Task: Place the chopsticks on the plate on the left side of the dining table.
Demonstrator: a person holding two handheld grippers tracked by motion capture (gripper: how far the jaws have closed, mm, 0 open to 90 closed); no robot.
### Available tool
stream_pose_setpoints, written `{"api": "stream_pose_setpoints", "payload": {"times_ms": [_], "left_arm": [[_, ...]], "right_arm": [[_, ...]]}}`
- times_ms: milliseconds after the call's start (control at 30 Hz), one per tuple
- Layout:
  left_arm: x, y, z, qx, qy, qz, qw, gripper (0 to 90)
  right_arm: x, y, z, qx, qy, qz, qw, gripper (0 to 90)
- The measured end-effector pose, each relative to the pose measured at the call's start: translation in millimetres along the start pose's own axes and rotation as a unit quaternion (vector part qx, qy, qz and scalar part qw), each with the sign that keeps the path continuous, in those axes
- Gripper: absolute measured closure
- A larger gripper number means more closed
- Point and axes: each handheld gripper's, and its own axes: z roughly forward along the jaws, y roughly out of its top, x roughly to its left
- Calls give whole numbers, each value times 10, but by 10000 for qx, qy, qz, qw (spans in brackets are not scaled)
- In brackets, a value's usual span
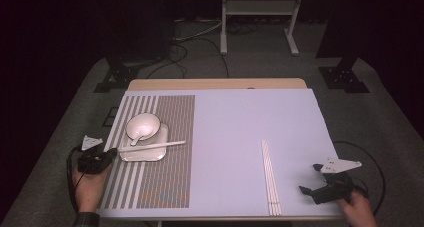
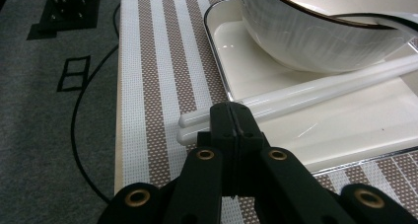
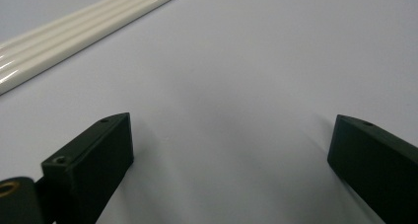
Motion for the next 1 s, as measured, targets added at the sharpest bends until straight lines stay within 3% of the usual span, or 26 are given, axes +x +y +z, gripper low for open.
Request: {"api": "stream_pose_setpoints", "payload": {"times_ms": [633,767,1000], "left_arm": [[39,57,47,-16,27,-23,10000,896],[93,83,-19,-118,53,-87,9999,896],[262,92,-49,-147,286,-178,9993,896]], "right_arm": [[0,0,0,0,-1,-3,10000,22],[0,0,0,-1,-1,-3,10000,22],[0,0,0,-2,0,-2,10000,22]]}}
